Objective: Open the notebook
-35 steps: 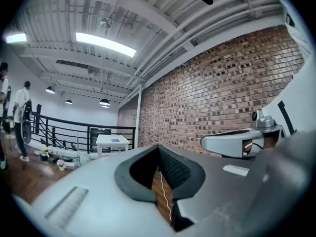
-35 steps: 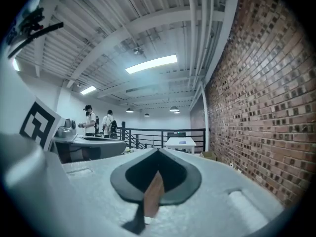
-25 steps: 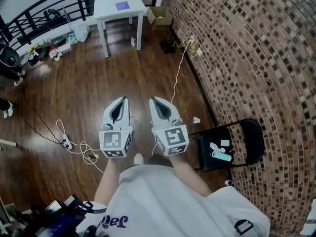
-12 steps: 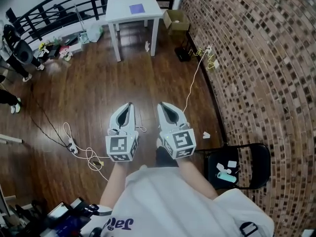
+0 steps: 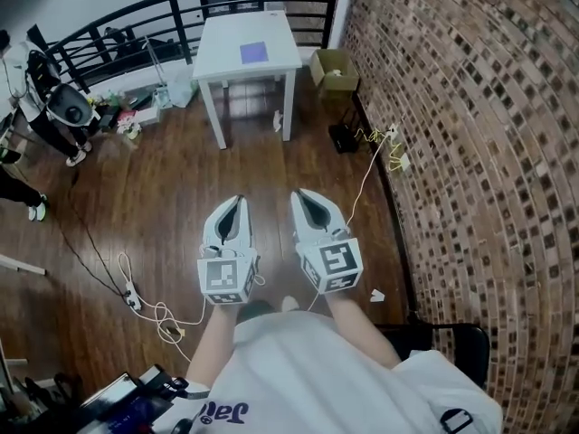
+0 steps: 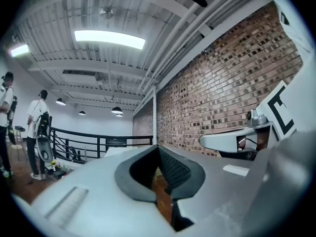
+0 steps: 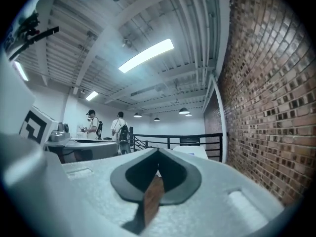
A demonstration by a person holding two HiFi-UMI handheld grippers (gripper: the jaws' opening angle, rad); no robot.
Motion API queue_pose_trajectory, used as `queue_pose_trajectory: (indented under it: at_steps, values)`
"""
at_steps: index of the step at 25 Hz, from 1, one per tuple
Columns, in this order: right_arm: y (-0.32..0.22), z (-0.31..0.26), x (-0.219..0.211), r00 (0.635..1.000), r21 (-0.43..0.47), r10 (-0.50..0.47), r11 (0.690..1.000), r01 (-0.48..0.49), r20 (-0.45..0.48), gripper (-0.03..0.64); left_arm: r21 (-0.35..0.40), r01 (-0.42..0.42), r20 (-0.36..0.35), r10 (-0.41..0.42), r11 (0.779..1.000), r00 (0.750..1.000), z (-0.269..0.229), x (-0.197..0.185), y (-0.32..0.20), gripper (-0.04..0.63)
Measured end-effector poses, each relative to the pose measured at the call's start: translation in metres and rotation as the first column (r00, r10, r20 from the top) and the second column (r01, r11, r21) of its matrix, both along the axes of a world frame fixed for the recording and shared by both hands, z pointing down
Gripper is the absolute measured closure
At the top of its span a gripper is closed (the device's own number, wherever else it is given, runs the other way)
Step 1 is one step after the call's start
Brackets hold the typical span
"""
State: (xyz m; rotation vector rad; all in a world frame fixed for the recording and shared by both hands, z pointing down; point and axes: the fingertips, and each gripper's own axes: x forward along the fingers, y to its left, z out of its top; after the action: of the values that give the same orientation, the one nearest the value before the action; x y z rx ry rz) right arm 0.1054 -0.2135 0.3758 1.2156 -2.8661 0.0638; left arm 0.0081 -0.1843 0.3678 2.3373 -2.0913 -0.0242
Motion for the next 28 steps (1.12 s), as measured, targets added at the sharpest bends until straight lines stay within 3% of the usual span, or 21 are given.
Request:
queue_pose_trajectory:
  at_steps: [4, 12, 28]
  values:
    - [-0.034, 0.011, -0.008, 0.996, -0.109, -0.057, 0.992, 0.065, 0.074, 0.629, -0.039, 0.031, -0.004, -0.031, 0.999, 1.000, 0.010, 0.001, -0.036, 0.578]
    - [-0.100, 0.035, -0.058, 0.990, -0.149, -0.119, 0.981, 0.129, 0.072, 0.629, -0.055, 0.056, -0.010, -0.057, 0.997, 0.998, 0.024, -0.035, -0.110, 0.578]
    - [-0.297, 0.010, -0.177, 0.996, -0.082, -0.085, 0.993, 0.088, 0.032, 0.629, -0.010, 0.024, -0.057, -0.025, 1.000, 0.998, 0.003, -0.158, -0.305, 0.578]
